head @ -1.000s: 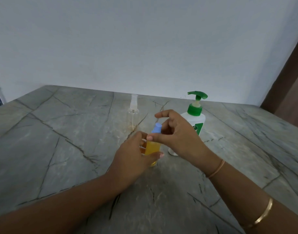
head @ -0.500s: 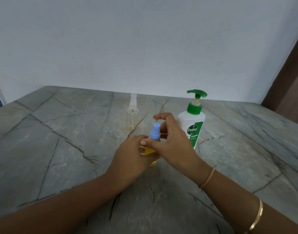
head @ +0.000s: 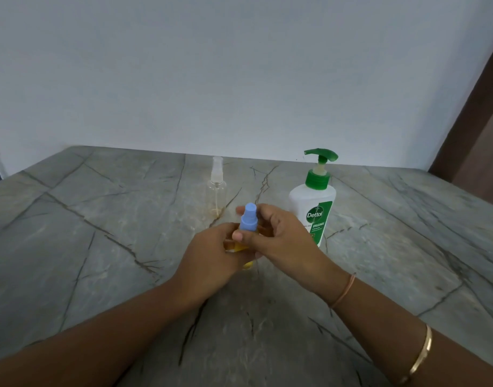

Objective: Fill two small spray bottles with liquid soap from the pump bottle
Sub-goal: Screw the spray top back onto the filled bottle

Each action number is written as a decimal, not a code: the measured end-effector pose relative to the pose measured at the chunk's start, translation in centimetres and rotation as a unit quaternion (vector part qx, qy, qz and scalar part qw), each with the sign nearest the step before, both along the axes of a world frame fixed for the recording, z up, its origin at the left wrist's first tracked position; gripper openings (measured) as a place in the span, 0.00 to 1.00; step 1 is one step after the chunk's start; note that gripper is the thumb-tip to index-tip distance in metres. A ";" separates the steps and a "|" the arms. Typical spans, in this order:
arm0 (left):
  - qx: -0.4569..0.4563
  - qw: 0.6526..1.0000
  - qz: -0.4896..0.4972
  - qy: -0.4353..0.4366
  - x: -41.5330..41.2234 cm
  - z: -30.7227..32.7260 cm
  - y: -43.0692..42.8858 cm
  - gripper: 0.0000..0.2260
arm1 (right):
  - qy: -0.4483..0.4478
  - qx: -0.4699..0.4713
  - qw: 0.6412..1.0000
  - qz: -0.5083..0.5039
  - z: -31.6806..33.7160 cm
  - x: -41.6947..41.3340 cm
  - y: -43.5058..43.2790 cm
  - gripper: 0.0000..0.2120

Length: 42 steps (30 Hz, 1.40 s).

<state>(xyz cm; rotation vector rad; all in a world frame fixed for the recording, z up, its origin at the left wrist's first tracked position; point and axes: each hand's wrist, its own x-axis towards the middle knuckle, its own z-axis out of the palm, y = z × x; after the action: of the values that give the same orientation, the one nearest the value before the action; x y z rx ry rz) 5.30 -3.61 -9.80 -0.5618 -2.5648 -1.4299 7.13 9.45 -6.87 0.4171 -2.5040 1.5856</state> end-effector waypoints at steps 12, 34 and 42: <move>-0.022 0.999 -0.044 -0.003 -0.5 0.1 0.2 0.09 | 0.091 0.029 0.990 -0.103 -1.0 -0.2 -0.5 0.13; 0.001 0.995 -0.092 -0.045 -0.8 0.2 -0.6 0.13 | 0.035 -0.040 0.999 -0.007 -0.9 -0.4 0.8 0.11; 0.006 0.999 -0.045 0.020 0.3 -0.3 0.4 0.13 | 0.116 0.028 0.987 -0.111 -1.8 0.5 -0.5 0.13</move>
<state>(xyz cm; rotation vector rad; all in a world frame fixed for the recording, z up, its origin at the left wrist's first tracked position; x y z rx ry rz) 5.65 -3.25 -10.08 -0.7049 -2.5281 -1.4469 7.62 8.95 -8.70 0.2974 -2.3310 1.3057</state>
